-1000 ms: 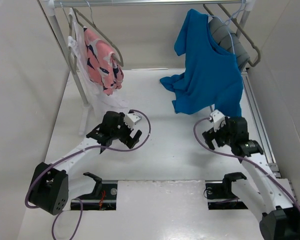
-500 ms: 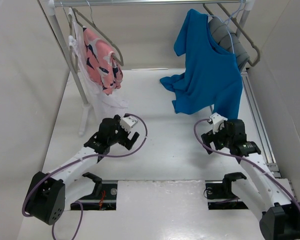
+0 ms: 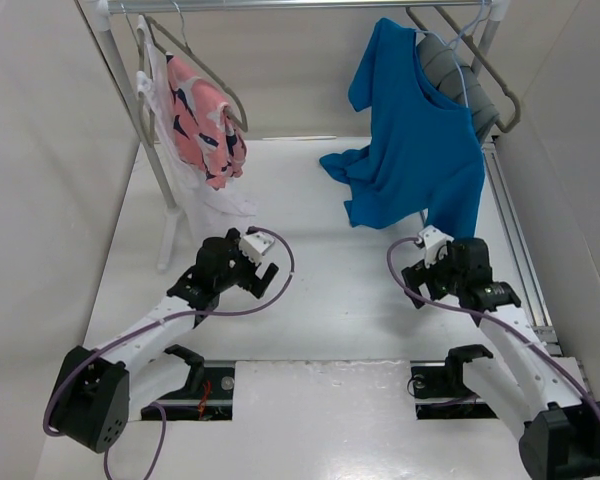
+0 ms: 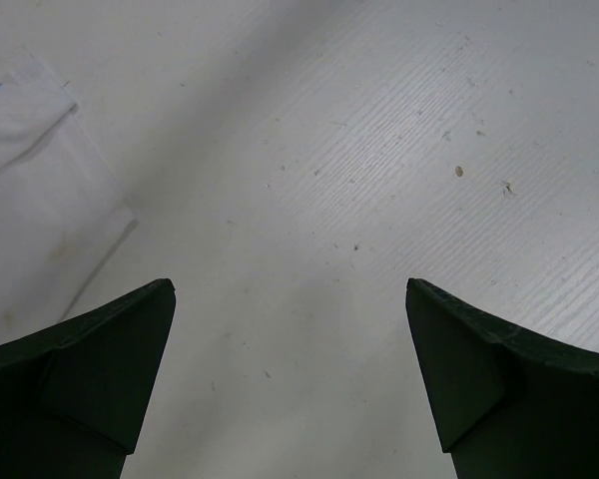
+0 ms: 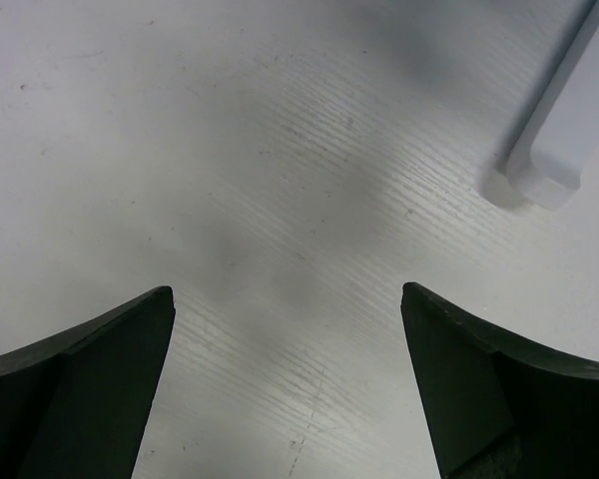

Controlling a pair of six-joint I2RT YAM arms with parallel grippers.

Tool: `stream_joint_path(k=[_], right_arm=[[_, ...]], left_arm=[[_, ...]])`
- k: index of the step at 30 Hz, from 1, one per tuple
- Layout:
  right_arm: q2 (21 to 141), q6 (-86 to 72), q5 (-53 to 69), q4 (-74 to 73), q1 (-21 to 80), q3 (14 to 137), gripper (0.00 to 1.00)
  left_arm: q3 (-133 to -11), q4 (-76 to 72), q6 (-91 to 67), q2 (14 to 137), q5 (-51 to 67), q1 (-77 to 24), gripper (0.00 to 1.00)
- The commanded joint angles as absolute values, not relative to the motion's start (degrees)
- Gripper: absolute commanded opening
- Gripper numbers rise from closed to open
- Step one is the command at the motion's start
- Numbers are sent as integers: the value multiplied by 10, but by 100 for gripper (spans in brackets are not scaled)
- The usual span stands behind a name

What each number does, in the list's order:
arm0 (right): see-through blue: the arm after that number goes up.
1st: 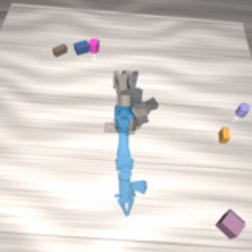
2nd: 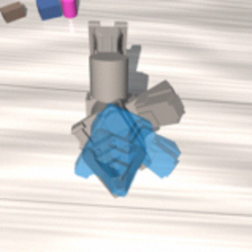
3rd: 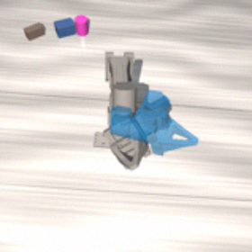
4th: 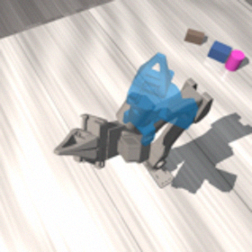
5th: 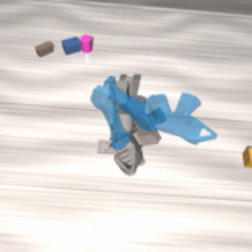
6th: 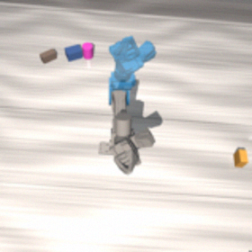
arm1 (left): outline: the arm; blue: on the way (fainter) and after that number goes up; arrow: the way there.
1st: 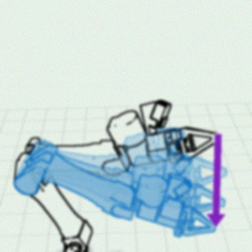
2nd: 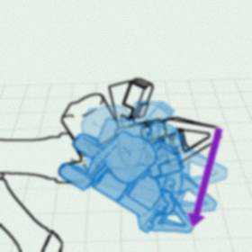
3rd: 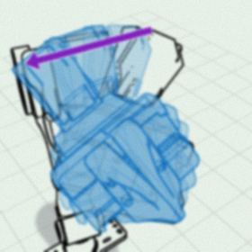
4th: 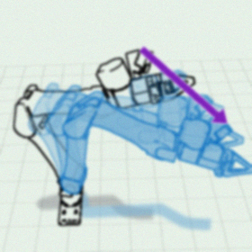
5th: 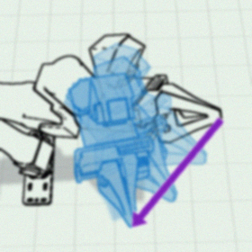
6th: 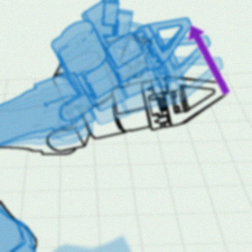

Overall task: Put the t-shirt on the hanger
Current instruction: Hang the hanger with tshirt onto the clothesline

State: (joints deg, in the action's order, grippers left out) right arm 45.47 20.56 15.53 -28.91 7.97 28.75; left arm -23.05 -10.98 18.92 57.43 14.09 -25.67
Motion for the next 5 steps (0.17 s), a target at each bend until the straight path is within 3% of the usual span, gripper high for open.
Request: stream_joint_path(k=[1, 5], right_arm=[[463, 201, 174, -259, 85, 309, 100], [457, 214, 183, -245, 85, 315, 100]], left_arm=[[-228, -135, 182, 558, 142, -258, 100], [-228, -135, 182, 558, 142, -258, 100]])
